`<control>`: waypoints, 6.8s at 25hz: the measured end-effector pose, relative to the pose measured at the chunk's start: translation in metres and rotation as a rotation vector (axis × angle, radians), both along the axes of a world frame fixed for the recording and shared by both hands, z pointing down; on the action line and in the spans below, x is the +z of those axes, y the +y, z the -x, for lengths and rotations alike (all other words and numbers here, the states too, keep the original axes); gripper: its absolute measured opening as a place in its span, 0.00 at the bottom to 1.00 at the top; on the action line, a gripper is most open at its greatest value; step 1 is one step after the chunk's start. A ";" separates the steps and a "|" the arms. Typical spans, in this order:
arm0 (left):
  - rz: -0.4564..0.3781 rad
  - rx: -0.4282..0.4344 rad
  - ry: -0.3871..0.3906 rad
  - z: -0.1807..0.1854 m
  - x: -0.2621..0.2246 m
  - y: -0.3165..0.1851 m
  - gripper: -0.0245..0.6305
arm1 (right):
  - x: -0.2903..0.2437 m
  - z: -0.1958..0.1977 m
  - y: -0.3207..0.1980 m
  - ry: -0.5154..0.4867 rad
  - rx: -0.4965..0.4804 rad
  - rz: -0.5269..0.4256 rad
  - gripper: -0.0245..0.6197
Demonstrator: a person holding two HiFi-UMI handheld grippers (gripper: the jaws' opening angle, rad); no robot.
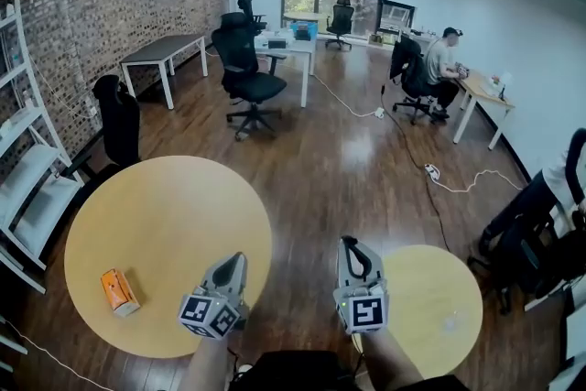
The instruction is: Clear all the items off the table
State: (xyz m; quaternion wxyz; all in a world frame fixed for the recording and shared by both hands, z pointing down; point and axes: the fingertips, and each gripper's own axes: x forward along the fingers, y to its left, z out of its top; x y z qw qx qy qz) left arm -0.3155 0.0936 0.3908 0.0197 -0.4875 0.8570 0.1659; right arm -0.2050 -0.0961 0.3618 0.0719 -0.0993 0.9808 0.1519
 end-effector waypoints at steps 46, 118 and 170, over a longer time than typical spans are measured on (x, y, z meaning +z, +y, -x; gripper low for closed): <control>0.061 -0.989 0.213 0.032 0.064 0.497 0.04 | 0.066 0.256 0.429 0.218 -0.830 0.126 0.05; 0.068 -0.622 0.332 0.161 0.065 0.409 0.68 | 0.048 0.238 0.319 0.310 -0.567 0.315 0.05; 0.294 0.790 0.117 -0.248 0.064 -0.397 0.68 | 0.055 -0.416 -0.258 -0.123 0.783 0.449 0.05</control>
